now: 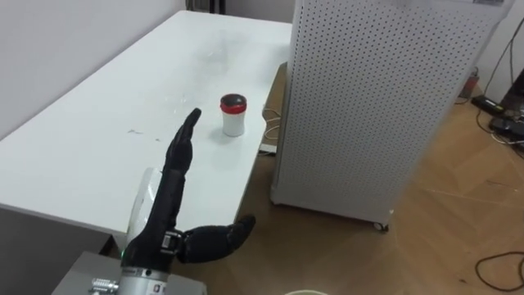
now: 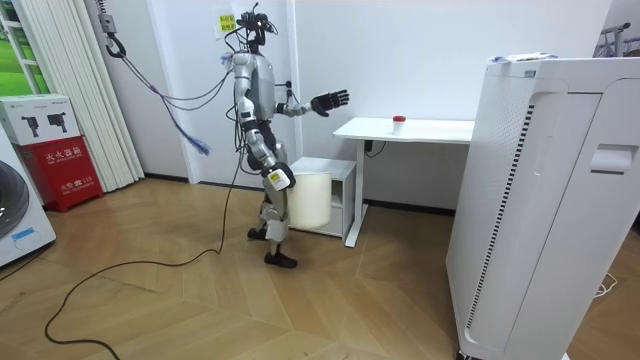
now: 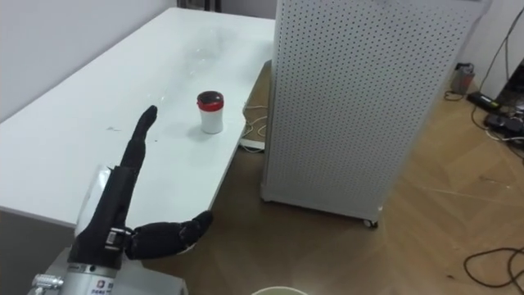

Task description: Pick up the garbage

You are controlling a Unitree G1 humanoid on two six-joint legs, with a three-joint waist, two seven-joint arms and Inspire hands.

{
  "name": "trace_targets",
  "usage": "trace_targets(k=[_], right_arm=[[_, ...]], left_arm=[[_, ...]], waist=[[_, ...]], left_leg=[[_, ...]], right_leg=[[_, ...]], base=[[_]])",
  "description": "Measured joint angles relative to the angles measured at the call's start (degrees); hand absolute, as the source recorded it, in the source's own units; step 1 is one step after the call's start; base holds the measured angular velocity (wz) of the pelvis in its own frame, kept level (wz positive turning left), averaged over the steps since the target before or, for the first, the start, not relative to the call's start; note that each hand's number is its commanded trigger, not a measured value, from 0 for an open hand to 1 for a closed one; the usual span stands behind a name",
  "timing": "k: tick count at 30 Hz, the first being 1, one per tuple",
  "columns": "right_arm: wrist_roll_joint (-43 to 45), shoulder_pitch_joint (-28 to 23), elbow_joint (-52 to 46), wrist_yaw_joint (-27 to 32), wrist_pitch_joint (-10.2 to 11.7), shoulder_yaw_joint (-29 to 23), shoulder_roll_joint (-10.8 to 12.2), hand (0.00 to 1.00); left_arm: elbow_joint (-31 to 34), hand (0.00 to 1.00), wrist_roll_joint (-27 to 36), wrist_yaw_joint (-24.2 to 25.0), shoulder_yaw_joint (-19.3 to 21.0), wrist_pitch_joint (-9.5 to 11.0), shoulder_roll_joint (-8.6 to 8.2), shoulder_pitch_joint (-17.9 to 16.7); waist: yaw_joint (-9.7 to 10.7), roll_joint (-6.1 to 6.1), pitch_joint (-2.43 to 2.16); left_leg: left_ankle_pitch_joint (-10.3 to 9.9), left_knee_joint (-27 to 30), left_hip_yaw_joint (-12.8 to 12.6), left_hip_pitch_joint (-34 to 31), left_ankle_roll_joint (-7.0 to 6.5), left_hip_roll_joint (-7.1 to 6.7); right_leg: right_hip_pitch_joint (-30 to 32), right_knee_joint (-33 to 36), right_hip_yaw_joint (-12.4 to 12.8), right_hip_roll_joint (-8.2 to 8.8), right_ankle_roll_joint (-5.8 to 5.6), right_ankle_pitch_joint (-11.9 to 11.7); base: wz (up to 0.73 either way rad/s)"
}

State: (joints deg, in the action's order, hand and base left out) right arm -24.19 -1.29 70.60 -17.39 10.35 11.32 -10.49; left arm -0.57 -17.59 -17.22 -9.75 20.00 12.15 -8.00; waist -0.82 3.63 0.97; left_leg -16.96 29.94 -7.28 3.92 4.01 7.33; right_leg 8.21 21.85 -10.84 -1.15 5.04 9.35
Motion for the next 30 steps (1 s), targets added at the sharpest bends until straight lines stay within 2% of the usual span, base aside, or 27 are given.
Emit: trace_targets(k=[1, 2, 3, 4, 5, 6, 7, 9, 10, 11, 12, 13, 15, 16, 17, 18, 19, 21, 22, 23, 24, 25, 26, 27, 28, 29, 30], right_arm=[[0.01, -0.04, -0.04, -0.04, -0.01, 0.02, -0.13, 1.00], [-0.08, -0.05, -0.31, -0.07, 0.03, 0.05, -0.64, 1.00], [-0.08, -0.08, -0.15, 0.08, 0.01, 0.05, -0.74, 1.00], [-0.11, -0.23, -0.01, 0.36, -0.19, 0.04, -0.72, 1.00], [-0.28, -0.62, 0.22, 1.48, -0.64, -0.03, -0.63, 1.00], [-0.51, -0.82, 0.54, 2.68, -0.94, -0.12, -0.62, 1.00], [-0.54, -0.91, 0.62, 3.16, -1.13, -0.08, -0.59, 1.00], [-0.59, -1.33, 0.71, 4.92, -1.63, -0.03, -0.53, 1.00], [-0.62, -1.37, 0.70, 5.13, -1.64, -0.03, -0.55, 1.00], [-0.69, -1.52, 0.69, 5.57, -1.73, 0.00, -0.55, 1.00], [-0.67, -1.56, 0.65, 5.90, -2.06, 0.45, -0.56, 1.00], [-0.63, -1.57, 0.59, 5.96, -2.37, 0.54, -0.59, 1.00], [-0.51, -1.56, 0.60, 6.15, -3.11, 0.34, -0.76, 1.00], [-0.50, -1.55, 0.60, 6.22, -3.25, 0.26, -0.79, 1.00], [-0.51, -1.40, 0.61, 6.44, -3.56, 0.25, -0.80, 1.00], [-0.45, -1.32, 0.62, 6.57, -3.61, 0.27, -0.81, 1.00], [-0.44, -1.42, 0.52, 6.71, -3.61, 0.28, -0.83, 1.00], [0.46, -1.40, -0.01, 6.70, -3.56, 0.82, -0.90, 1.00], [0.62, -1.40, 0.05, 6.62, -3.49, 1.02, -0.91, 1.00], [0.63, -1.41, 0.03, 6.64, -3.39, 1.34, -0.92, 1.00], [0.46, -1.34, -0.12, 6.77, -3.32, 1.53, -0.91, 1.00], [0.45, -1.17, -0.12, 6.83, -3.26, 1.52, -0.90, 1.00], [0.52, -0.98, -0.12, 7.07, -2.70, 1.22, -1.16, 1.00], [0.90, -1.01, -0.10, 7.39, -2.18, 0.91, -1.48, 1.00], [1.15, -1.03, -0.19, 7.47, -2.12, 0.90, -1.64, 1.00], [1.21, -1.04, -0.50, 7.54, -1.99, 0.98, -1.67, 1.00], [1.31, -0.76, -1.22, 7.75, -1.96, 1.17, -1.70, 1.00]], left_arm=[[0.00, 0.00, 0.01, 0.05, 0.38, 0.00, 0.00, -0.21], [0.02, 0.00, 0.16, 0.12, 1.00, 0.05, -0.40, -0.10], [-0.10, 0.00, 0.99, 0.27, 1.31, 0.13, -0.78, -0.10], [-0.20, 0.00, 1.77, 0.28, 1.34, 0.18, -0.95, -0.10], [-0.37, 0.00, 3.21, 0.28, 1.28, 0.19, -1.33, -0.09], [-0.96, 0.00, 4.56, 0.28, 1.23, 0.71, -1.71, -0.02], [-1.75, 0.00, 4.88, 0.27, 1.33, 1.20, -1.82, 0.04], [-3.40, 0.00, 5.74, 0.44, 1.95, 1.29, -2.29, 0.00], [-3.46, 0.00, 5.74, 0.49, 2.14, 1.29, -2.37, 0.00], [-3.76, 0.00, 5.68, 0.69, 2.37, 1.27, -2.47, 0.00], [-3.98, 0.00, 5.59, 1.22, 2.55, 1.13, -2.48, -0.21], [-3.98, 0.00, 5.59, 1.53, 2.63, 1.03, -2.54, -0.43], [-3.62, 0.00, 5.54, 2.64, 2.87, 0.95, -3.61, -0.50], [-3.44, 0.00, 5.43, 2.68, 2.91, 0.93, -3.87, -0.49], [-3.12, 0.00, 5.12, 2.68, 2.92, 0.93, -3.69, -0.49], [-2.90, 0.00, 4.82, 2.68, 3.14, 0.93, -3.34, -0.46], [-2.76, 0.00, 4.76, 2.67, 3.24, 0.93, -3.16, -0.46], [-1.67, 0.00, 5.01, 2.68, 3.43, 1.05, -2.01, -0.05], [-1.69, 0.00, 4.98, 2.71, 3.43, 1.05, -1.99, 0.25], [-1.68, 0.00, 4.99, 2.75, 3.31, 1.05, -2.16, 1.02], [-1.66, 0.00, 4.97, 2.80, 3.20, 1.15, -2.22, 2.00], [-1.66, 0.00, 5.01, 2.75, 3.22, 1.17, -2.18, 2.39], [-1.66, 0.00, 4.91, 2.70, 3.18, 1.18, -2.20, 2.89], [-1.67, 0.00, 4.28, 2.45, 3.08, 1.21, -2.27, 3.05], [-1.67, 0.00, 4.00, 2.30, 3.02, 1.21, -2.26, 3.07], [-1.68, 0.00, 3.48, 1.67, 2.92, 1.21, -2.23, 3.04], [-1.68, 0.00, 3.51, 0.63, 2.99, 1.21, -2.25, 3.06]], waist=[[-0.18, -0.23, 0.11], [-0.29, -1.52, 0.51], [-0.31, -1.92, 0.47], [-0.42, -1.93, 0.44], [-0.29, -2.10, 0.36], [-0.23, -2.15, 0.41], [-0.40, -2.05, 0.36], [-1.27, -1.71, 0.18], [-1.30, -1.59, 0.17], [-1.22, -1.34, 0.07], [-1.50, -0.85, -0.11], [-1.46, -0.62, -0.31], [-1.27, 0.04, -0.88], [-1.32, 0.18, -0.98], [-1.38, 0.59, -0.86], [-1.42, 0.82, -0.81], [-1.43, 0.99, -0.81], [-1.65, 1.39, -0.49], [-1.61, 1.42, -0.50], [-2.23, 1.29, -0.51], [-3.03, 1.51, -0.43], [-3.37, 1.65, -0.37], [-3.69, 1.62, -0.40], [-3.85, 1.33, -0.52], [-4.08, 0.91, -0.60], [-4.39, -0.04, -0.57], [-4.64, -0.69, -0.60]], left_leg=[[0.11, 5.12, 1.04, -2.04, -0.12, 0.58], [1.55, 14.99, 3.99, -6.69, -0.50, 1.91], [3.79, 22.54, 6.75, -10.46, -1.45, 1.89], [3.63, 24.15, 7.38, -12.14, -1.50, 1.48], [2.92, 24.91, 7.54, -15.52, -2.44, -0.08], [2.46, 23.76, 7.38, -18.91, -3.17, -1.76], [2.47, 22.28, 7.27, -20.42, -3.17, -2.87], [3.65, 8.32, 6.94, -23.85, -2.63, -5.98], [4.47, 4.36, 6.89, -24.59, -2.45, -6.34], [7.24, -3.75, 7.46, -25.47, -2.66, -7.26], [11.11, -9.09, 7.99, -25.40, -2.67, -7.73], [12.88, -11.10, 8.25, -25.17, -2.58, -7.94], [18.59, -14.33, 7.50, -24.12, -2.78, -8.46], [19.35, -14.15, 7.36, -23.98, -3.44, -8.76], [20.24, -13.84, 6.74, -23.09, -5.08, -9.37], [19.22, -12.13, 5.41, -22.22, -6.75, -9.71], [18.31, -10.65, 4.90, -22.10, -7.00, -10.03], [13.19, -4.51, 2.78, -22.38, -8.04, -10.60], [11.76, -2.81, 2.70, -22.54, -8.29, -10.95], [9.05, -0.21, 2.28, -22.31, -8.63, -11.23], [6.94, 1.20, 1.40, -21.77, -9.27, -11.45], [6.06, 1.67, 1.27, -21.33, -9.50, -11.96], [4.29, 2.33, 1.17, -20.44, -9.93, -12.92], [2.78, 2.67, 1.17, -19.23, -10.53, -13.33], [2.16, 2.80, 1.37, -18.65, -10.67, -13.31], [1.34, 2.10, 2.33, -17.06, -10.75, -13.22], [1.27, 0.58, 3.02, -16.00, -10.76, -13.16]], right_leg=[[-0.30, 0.30, 0.01, -0.21, 0.51, 0.38], [-1.07, 1.04, 0.64, -1.67, 1.54, 1.74], [-1.47, 2.24, 1.95, -2.95, 2.05, 2.95], [-1.71, 2.67, 2.40, -3.26, 2.34, 3.44], [-2.35, 3.04, 3.06, -3.55, 2.58, 4.19], [-3.13, 2.95, 3.20, -3.51, 2.21, 4.91], [-3.32, 2.87, 3.40, -3.49, 2.29, 5.11], [-4.25, 3.01, 3.64, -3.33, 2.51, 6.27], [-4.25, 3.14, 3.64, -3.36, 2.57, 6.61], [-4.31, 3.34, 3.72, -3.38, 2.45, 7.45], [-4.58, 3.88, 5.09, -3.29, 2.32, 8.54], [-5.09, 4.00, 5.68, -3.24, 2.21, 9.00], [-6.11, 4.13, 8.01, -3.01, 1.65, 10.23], [-6.37, 4.17, 8.73, -2.91, 1.49, 10.65], [-7.58, 3.89, 10.06, -2.39, 1.49, 11.44], [-8.73, 3.05, 10.48, -1.59, 0.99, 12.15], [-9.50, 2.42, 10.51, -1.02, 0.78, 12.51], [-12.29, 2.04, 10.47, 0.67, -0.22, 14.19], [-13.06, 2.49, 10.46, 1.14, -0.73, 14.77], [-12.89, 6.16, 10.07, 1.86, -2.29, 15.76], [-10.87, 12.76, 8.77, 3.22, -3.08, 16.16], [-9.77, 16.42, 7.86, 4.21, -3.45, 16.10], [-7.64, 23.23, 5.71, 6.37, -5.68, 14.88], [-6.05, 28.36, 3.75, 8.25, -8.73, 12.50], [-5.26, 30.30, 2.71, 8.85, -9.07, 10.81], [-4.45, 32.82, 0.59, 9.88, -8.78, 8.53], [-2.87, 33.21, -0.99, 11.19, -8.71, 10.31]], base=[[-0.37], [-0.22], [-0.14], [-0.03], [-0.03], [-0.07], [-0.22], [-0.28], [-0.21], [-0.27], [-0.31], [-0.30], [-0.17], [-0.22], [-0.26], [-0.24], [-0.24], [-0.24], [-0.15], [-0.16], [-0.19], [-0.13], [0.07], [0.10], [0.06], [0.00], [0.00]])
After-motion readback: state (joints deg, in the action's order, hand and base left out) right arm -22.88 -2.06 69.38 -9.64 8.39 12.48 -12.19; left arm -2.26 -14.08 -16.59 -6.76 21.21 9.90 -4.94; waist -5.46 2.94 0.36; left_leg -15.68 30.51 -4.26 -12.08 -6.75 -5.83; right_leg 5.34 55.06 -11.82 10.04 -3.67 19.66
